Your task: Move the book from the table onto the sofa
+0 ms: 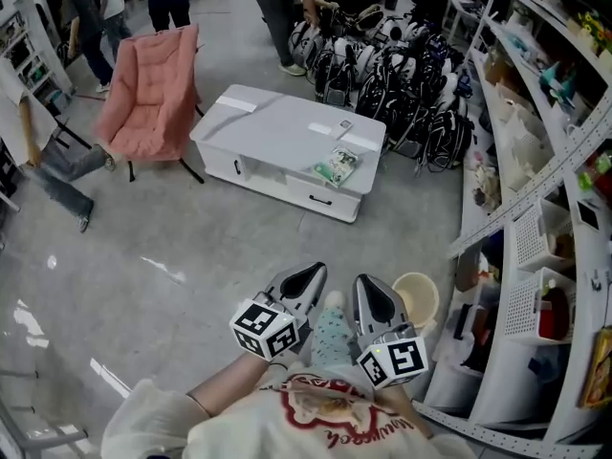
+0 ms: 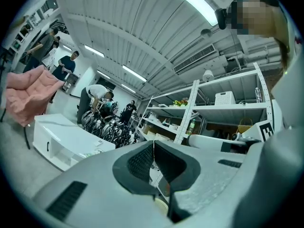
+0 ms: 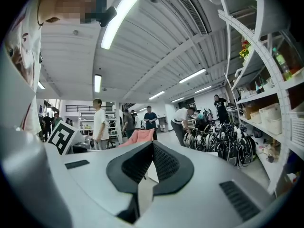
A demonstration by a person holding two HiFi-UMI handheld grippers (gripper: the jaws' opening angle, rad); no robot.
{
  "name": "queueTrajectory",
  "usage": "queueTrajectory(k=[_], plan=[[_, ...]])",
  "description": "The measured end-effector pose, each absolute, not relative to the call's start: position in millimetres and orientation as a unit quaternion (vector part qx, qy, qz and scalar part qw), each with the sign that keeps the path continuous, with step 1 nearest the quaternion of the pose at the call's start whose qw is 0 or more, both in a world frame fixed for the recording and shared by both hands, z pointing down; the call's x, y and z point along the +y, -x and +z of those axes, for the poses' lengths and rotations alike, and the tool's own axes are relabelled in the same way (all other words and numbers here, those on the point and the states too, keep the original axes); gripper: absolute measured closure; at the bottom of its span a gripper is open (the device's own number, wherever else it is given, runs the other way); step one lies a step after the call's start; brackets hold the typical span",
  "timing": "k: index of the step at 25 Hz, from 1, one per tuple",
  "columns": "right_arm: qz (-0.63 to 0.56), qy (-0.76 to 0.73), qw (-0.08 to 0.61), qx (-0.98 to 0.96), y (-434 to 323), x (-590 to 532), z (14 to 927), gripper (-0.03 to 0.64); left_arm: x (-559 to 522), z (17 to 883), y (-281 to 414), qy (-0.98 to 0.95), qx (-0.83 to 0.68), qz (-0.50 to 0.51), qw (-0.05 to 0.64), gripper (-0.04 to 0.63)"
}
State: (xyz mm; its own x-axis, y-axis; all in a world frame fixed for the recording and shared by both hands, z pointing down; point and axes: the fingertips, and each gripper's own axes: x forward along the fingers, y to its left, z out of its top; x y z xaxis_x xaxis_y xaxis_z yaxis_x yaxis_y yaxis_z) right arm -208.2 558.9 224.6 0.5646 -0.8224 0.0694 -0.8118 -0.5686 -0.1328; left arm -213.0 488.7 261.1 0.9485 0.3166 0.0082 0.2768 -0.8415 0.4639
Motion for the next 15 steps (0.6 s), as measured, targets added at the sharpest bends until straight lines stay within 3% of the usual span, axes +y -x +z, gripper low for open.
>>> queueTrajectory(k=[7, 15], plan=[[-0.051, 0.876, 0.041, 0.477, 121, 532, 229, 0.617, 467, 273, 132, -0.962, 0.142, 0.039, 0.23, 0.589], [-0.056, 0.867, 0.033, 0.494, -18, 511, 227, 0.617, 442, 265, -9, -0.965, 0.13, 0.027, 0.226, 0.589]])
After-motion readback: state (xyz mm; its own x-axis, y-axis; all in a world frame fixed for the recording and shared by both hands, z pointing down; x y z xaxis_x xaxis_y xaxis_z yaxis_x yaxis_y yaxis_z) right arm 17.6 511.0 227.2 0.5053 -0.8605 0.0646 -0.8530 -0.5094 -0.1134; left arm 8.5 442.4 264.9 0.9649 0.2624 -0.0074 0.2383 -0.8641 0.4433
